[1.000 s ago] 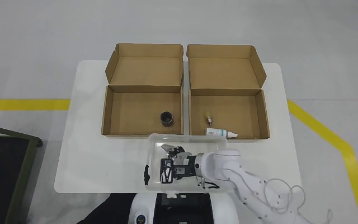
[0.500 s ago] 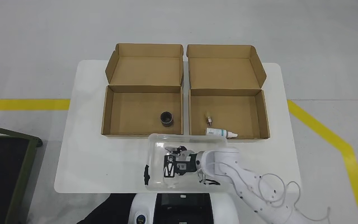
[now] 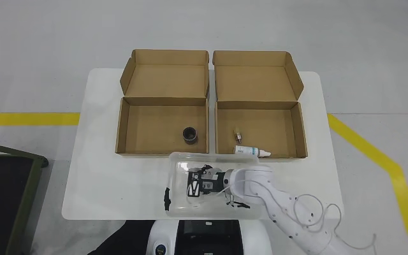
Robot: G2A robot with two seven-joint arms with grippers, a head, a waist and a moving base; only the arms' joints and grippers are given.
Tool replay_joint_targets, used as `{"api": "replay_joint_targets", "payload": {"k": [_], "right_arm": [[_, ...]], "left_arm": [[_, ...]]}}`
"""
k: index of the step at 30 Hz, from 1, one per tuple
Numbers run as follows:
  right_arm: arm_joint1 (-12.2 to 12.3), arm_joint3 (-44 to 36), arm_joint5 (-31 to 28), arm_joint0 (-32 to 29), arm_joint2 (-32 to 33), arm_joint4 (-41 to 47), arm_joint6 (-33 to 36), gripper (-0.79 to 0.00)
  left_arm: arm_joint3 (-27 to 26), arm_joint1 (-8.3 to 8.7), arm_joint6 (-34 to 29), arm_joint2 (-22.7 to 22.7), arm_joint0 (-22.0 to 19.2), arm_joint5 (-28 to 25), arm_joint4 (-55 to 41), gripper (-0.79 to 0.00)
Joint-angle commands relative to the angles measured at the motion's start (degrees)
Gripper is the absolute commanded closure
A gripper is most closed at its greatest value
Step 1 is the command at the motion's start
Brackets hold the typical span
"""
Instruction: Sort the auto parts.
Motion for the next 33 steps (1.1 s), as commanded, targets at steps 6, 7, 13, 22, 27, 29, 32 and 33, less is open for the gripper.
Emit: {"api": "replay_joint_targets", "payload": {"k": [6, 7, 13, 22, 27, 29, 32, 33], "right_arm": [[0.7, -4.6, -1.9, -1.9, 2.4, 2.8, -0.2, 0.0], [0.9, -5.4, -2.2, -2.2, 2.9, 3.6, -0.4, 0.0], [1.8, -10.3, -4.6, -4.0, 6.6, 8.8, -1.2, 0.0], [3.0, -17.1, -6.1, -5.3, 13.8, 17.1, -3.3, 0.0], [3.4, -18.5, -5.0, -5.7, 17.8, 22.1, -5.6, 0.0], [3.6, -19.1, -4.9, -6.0, 19.1, 24.2, -6.6, 0.0], [3.8, -20.1, -5.0, -6.0, 20.9, 25.6, -7.5, 0.0], [3.9, -20.3, -5.0, -5.9, 21.5, 26.0, -7.7, 0.0]], "left_arm": [[0.0, 0.0, 0.0, 0.0, 0.0, 0.0, 0.0, -0.785], [0.0, 0.0, 0.0, 0.0, 0.0, 0.0, 0.0, -0.785], [0.0, 0.0, 0.0, 0.0, 0.0, 0.0, 0.0, -0.785], [0.0, 0.0, 0.0, 0.0, 0.0, 0.0, 0.0, -0.785], [0.0, 0.0, 0.0, 0.0, 0.0, 0.0, 0.0, -0.785], [0.0, 0.0, 0.0, 0.0, 0.0, 0.0, 0.0, -0.785], [0.0, 0.0, 0.0, 0.0, 0.0, 0.0, 0.0, -0.785], [0.0, 0.0, 0.0, 0.0, 0.0, 0.0, 0.0, -0.785]]}}
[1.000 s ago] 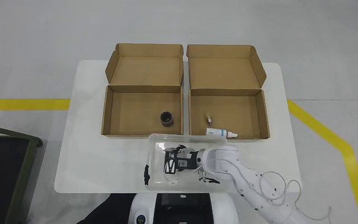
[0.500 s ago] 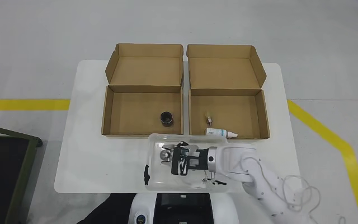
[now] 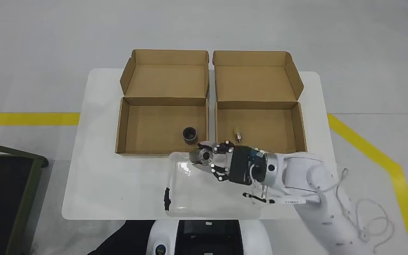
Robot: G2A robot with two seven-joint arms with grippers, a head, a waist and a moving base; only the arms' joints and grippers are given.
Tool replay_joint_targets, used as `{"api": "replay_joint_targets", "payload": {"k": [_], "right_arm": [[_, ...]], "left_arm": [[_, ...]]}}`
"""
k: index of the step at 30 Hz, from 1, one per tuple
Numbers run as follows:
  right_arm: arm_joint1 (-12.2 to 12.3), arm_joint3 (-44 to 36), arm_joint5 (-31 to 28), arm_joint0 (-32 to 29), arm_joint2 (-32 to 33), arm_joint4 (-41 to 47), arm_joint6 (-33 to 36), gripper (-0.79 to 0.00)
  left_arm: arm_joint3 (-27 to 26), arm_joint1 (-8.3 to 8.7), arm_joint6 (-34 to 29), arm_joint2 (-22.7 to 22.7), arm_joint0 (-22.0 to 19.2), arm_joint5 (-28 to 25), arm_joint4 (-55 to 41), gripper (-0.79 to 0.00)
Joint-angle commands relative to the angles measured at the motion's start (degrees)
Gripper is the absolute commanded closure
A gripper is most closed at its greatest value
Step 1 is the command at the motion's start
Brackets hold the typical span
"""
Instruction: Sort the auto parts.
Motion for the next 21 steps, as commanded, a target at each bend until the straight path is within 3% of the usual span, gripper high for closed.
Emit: {"api": "replay_joint_targets", "payload": {"k": [1, 13, 21], "right_arm": [[0.1, -0.4, 0.0, 0.2, 1.1, 0.8, -0.6, 0.0], [0.4, -2.7, 4.7, 0.5, 9.1, 5.3, -10.6, 0.0], [0.2, -2.6, 6.9, 0.3, 10.6, 6.0, -16.0, 0.0]], "left_arm": [[0.0, 0.0, 0.0, 0.0, 0.0, 0.0, 0.0, -0.785], [0.0, 0.0, 0.0, 0.0, 0.0, 0.0, 0.0, -0.785], [0.0, 0.0, 0.0, 0.0, 0.0, 0.0, 0.0, -0.785]]}}
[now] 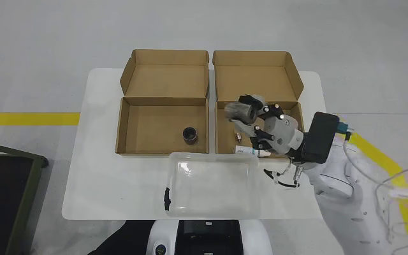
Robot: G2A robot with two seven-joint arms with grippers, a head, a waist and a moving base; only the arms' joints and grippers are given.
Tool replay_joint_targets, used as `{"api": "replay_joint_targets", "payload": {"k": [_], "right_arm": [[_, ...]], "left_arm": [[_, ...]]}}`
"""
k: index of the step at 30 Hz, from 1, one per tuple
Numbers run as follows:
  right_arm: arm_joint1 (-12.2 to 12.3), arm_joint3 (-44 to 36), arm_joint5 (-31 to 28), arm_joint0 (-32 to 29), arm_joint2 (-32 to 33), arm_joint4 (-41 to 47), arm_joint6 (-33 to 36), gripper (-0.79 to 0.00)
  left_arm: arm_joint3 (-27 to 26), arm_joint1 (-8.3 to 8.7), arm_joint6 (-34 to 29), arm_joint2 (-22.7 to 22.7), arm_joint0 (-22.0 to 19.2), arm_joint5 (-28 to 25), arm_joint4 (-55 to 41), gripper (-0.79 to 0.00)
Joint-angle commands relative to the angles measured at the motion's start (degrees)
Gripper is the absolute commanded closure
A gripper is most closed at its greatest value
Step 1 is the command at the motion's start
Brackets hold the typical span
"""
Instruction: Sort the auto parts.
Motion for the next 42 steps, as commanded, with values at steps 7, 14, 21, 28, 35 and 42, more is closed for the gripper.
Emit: {"api": "replay_joint_targets", "payload": {"k": [7, 14, 21, 28, 35, 42], "right_arm": [[-0.5, 0.5, 2.8, 0.2, -0.8, -1.6, -5.9, 0.0], [-0.6, 1.7, 2.2, 1.3, -1.1, -1.1, -5.7, 0.0], [-0.7, 4.7, -0.1, 3.1, -4.3, -2.6, -2.5, 0.0], [-1.5, 9.5, 0.9, 5.0, -11.6, -6.2, 0.2, 0.0], [-2.5, 15.2, 2.8, 8.5, -17.8, -8.8, 4.3, 0.0], [-3.5, 18.9, 4.7, 11.6, -22.0, -11.0, 8.5, 0.0]], "left_arm": [[0.0, 0.0, 0.0, 0.0, 0.0, 0.0, 0.0, -0.785], [0.0, 0.0, 0.0, 0.0, 0.0, 0.0, 0.0, -0.785], [0.0, 0.0, 0.0, 0.0, 0.0, 0.0, 0.0, -0.785], [0.0, 0.0, 0.0, 0.0, 0.0, 0.0, 0.0, -0.785], [0.0, 0.0, 0.0, 0.0, 0.0, 0.0, 0.0, -0.785], [0.0, 0.0, 0.0, 0.0, 0.0, 0.0, 0.0, -0.785]]}}
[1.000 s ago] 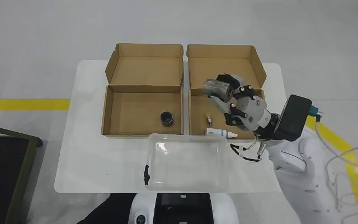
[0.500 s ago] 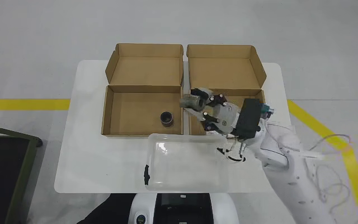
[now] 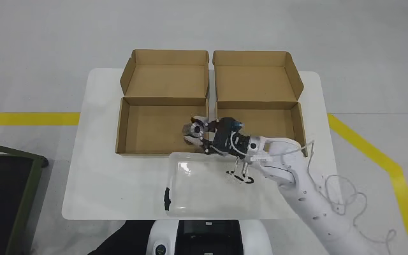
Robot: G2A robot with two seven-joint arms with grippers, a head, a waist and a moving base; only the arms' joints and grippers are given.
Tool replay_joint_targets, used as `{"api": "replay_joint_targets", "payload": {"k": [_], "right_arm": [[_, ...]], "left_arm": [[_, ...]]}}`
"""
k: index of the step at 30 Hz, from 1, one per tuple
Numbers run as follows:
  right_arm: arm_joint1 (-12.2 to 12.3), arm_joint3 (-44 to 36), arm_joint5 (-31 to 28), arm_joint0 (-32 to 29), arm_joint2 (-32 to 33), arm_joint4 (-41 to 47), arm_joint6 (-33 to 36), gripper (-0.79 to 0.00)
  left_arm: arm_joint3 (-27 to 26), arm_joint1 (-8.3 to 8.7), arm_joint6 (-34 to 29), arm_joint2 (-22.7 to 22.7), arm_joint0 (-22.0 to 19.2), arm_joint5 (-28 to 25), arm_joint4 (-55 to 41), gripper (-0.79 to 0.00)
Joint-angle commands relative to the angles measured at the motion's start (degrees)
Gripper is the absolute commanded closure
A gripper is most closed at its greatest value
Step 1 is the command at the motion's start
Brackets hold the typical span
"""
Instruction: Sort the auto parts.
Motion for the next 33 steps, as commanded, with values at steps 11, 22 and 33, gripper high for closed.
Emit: {"api": "replay_joint_targets", "payload": {"k": [11, 22, 33], "right_arm": [[-3.1, 9.0, 3.1, 9.0, -9.4, -2.5, 6.5, 0.0], [-7.2, 17.5, 4.9, 17.9, -17.4, -2.7, 10.5, 0.0], [-11.6, 26.9, 5.9, 24.5, -23.1, -1.5, 13.4, 0.0]], "left_arm": [[0.0, 0.0, 0.0, 0.0, 0.0, 0.0, 0.0, -0.785], [0.0, 0.0, 0.0, 0.0, 0.0, 0.0, 0.0, -0.785], [0.0, 0.0, 0.0, 0.0, 0.0, 0.0, 0.0, -0.785]]}}
